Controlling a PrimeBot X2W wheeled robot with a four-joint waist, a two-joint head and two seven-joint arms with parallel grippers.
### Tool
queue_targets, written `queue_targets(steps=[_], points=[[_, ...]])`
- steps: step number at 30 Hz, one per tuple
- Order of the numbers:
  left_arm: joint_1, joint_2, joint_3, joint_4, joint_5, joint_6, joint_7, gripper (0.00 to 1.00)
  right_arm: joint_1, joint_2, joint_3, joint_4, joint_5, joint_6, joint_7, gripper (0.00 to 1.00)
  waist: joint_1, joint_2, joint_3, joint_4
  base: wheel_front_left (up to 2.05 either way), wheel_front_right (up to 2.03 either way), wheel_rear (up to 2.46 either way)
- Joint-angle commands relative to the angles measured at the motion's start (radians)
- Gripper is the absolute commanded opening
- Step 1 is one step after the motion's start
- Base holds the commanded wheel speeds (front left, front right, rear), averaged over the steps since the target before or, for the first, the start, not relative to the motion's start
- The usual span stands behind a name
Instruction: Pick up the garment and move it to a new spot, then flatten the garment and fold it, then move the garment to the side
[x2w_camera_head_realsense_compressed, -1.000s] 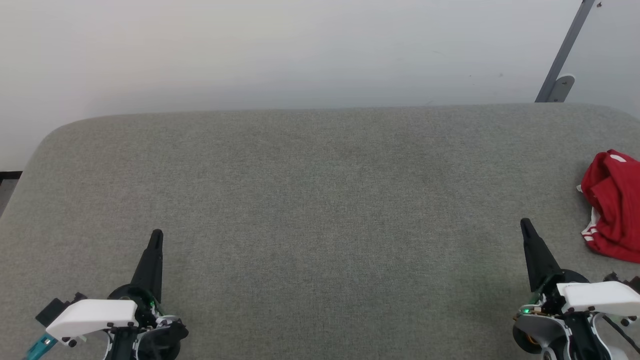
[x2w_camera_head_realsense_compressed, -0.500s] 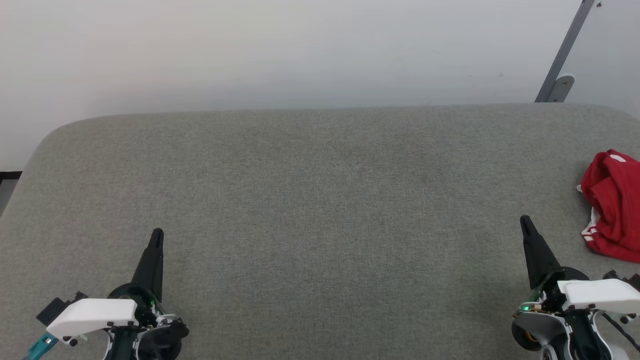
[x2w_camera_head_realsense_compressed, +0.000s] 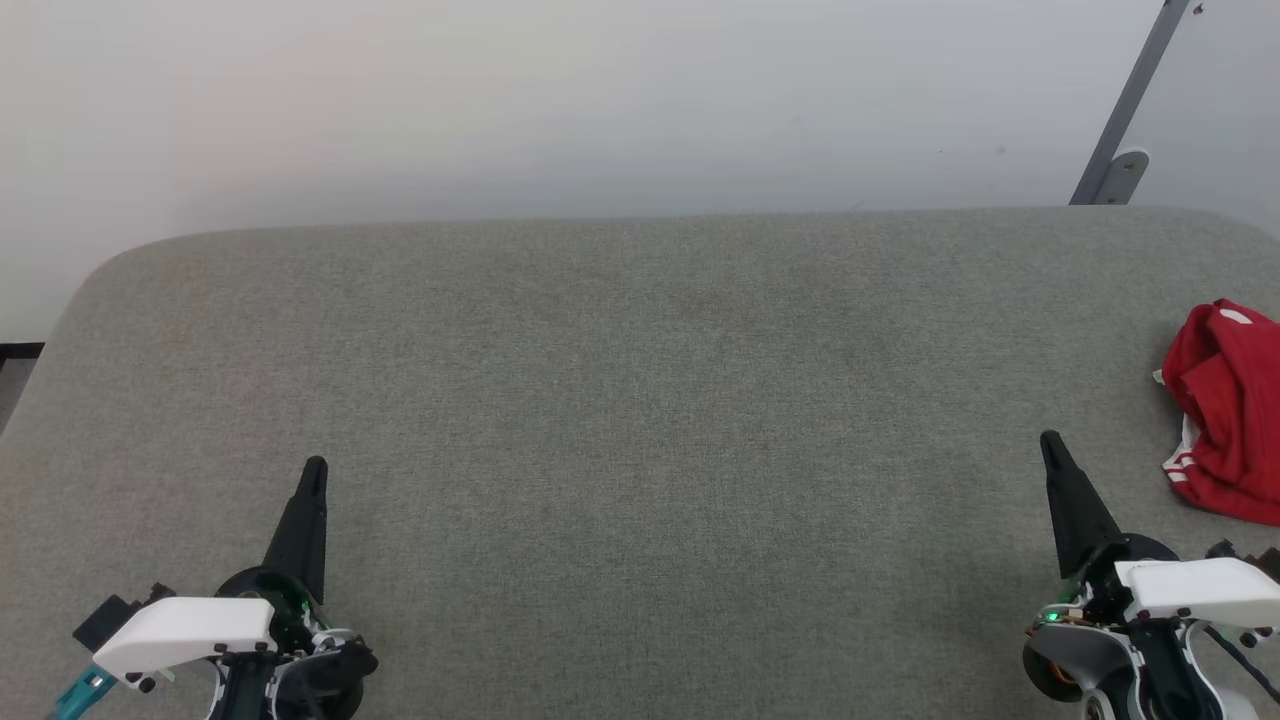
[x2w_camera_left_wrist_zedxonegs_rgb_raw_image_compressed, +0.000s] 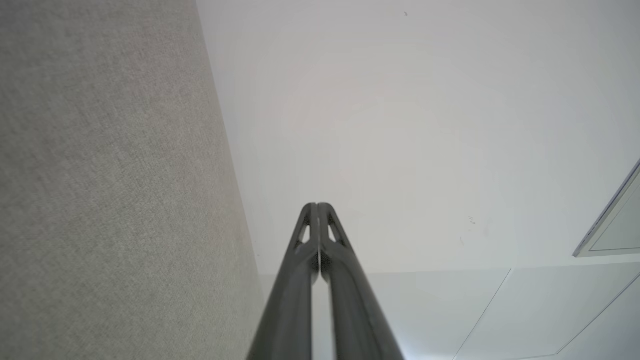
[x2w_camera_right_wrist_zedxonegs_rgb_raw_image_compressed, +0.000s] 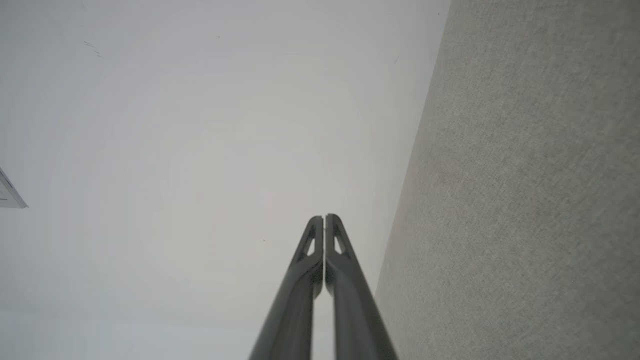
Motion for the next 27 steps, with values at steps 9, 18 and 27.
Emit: queue_targets(steps=[9,18,27], points=[[-0.012,-0.002,0.003,0.0,-0.002,-0.006,0.002,0.0,-0.004,0.002,-0.002,0.003,0.004,0.0,0.003,0.0,0.0,0.0,0.0,0.0,0.0,0.0,0.0],[-0.012,-0.002,0.003,0.0,-0.002,-0.006,0.003,0.0,-0.004,0.002,-0.002,0.003,0.004,0.0,0.003,0.0,0.0,0.0,0.0,0.0,0.0,0.0,0.0],[-0.012,-0.002,0.004,0.0,-0.001,-0.006,0.003,0.0,-0.004,0.002,-0.002,0.003,0.004,0.0,0.003,0.0,0.0,0.0,0.0,0.0,0.0,0.0,0.0]])
